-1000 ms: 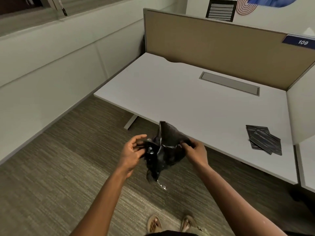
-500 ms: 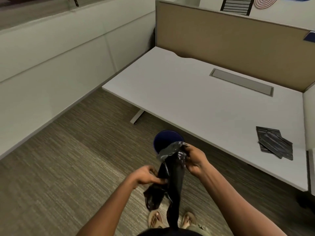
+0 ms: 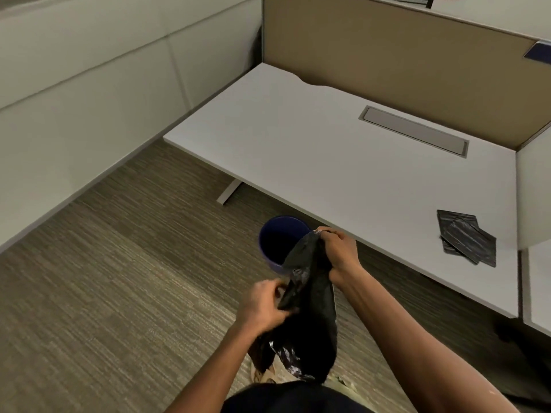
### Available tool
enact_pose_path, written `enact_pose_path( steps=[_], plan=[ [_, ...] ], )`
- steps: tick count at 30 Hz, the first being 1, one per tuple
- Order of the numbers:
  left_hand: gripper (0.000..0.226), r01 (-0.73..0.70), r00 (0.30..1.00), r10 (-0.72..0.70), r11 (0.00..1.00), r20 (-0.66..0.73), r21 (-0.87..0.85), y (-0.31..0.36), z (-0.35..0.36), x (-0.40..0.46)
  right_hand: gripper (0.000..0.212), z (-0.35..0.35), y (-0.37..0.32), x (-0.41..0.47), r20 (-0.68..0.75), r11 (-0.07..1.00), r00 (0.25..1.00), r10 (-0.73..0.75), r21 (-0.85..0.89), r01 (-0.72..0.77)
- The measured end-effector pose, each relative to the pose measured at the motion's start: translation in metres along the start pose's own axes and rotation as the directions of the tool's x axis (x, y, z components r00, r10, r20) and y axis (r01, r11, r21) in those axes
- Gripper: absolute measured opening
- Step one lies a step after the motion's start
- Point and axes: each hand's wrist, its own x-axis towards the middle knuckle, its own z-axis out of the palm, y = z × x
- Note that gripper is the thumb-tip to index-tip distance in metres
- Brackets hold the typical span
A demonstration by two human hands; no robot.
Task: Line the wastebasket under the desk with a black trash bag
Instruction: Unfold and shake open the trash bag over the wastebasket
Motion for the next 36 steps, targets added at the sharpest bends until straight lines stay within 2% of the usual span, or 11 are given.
enact_pose_path(
  steps=[4, 9, 12, 15, 19, 22, 25, 27, 30, 33, 36],
  plan=[
    [0.027, 0.183, 0.974, -0.196, 0.977, -0.111, -0.112, -0.025, -0.005, 0.014, 0.023, -0.018, -0.006, 0.01, 0.057, 0.967, 0.981, -0.184, -0.167, 0.191],
    [0.006, 0.423, 0.878, -0.418, 0.906, -0.232, -0.031, -0.06, -0.036, 0.025, 0.024, -0.041, 0.009, 0.028, 0.211, 0.594, 0.94, -0.269, -0.731, 0.335],
    [0.016, 0.455, 0.884, -0.448, 0.89, -0.136, 0.027, -0.07, -0.048, 0.036, 0.025, -0.027, 0.005, 0.036, 0.167, 0.601, 0.962, -0.217, -0.753, 0.267],
    [0.016, 0.373, 0.879, -0.437, 0.879, -0.189, -0.298, -0.051, -0.074, 0.054, 0.026, -0.002, -0.022, 0.034, 0.069, 0.708, 0.932, -0.355, -0.632, 0.316],
    [0.021, -0.023, 0.738, -0.404, 0.785, -0.541, -0.619, -0.001, -0.108, 0.054, 0.04, 0.029, -0.063, 0.004, -0.155, 0.66, 0.665, -0.731, -0.412, 0.629],
    [0.041, -0.326, 0.541, -0.175, 0.858, -0.823, -0.396, 0.016, -0.108, 0.037, 0.05, 0.033, -0.05, -0.019, -0.146, 0.407, 0.38, -0.913, -0.348, 0.845],
    [0.035, -0.332, 0.466, 0.003, 0.928, -0.885, -0.171, -0.009, -0.076, 0.028, 0.052, 0.018, 0.012, -0.015, 0.125, 0.123, 0.23, -0.965, -0.559, 0.82],
    [0.031, -0.281, 0.562, 0.043, 0.949, -0.826, -0.142, -0.041, -0.043, 0.022, 0.048, -0.006, 0.066, -0.003, 0.39, -0.009, 0.307, -0.868, -0.631, 0.776],
    [0.033, -0.128, 0.801, 0.0, 0.977, -0.599, -0.17, -0.092, 0.006, 0.012, 0.041, -0.046, 0.132, 0.012, 0.596, 0.158, 0.714, -0.368, -0.716, 0.68],
    [0.042, 0.089, 0.894, -0.173, 0.973, -0.414, -0.213, -0.128, 0.027, 0.007, 0.025, -0.071, 0.168, 0.023, 0.489, 0.299, 0.872, -0.019, -0.83, 0.471],
    [0.051, 0.139, 0.899, -0.239, 0.95, -0.366, -0.28, -0.135, 0.023, 0.014, 0.027, -0.07, 0.166, 0.031, 0.297, 0.681, 0.948, 0.115, -0.718, 0.143]
  ],
)
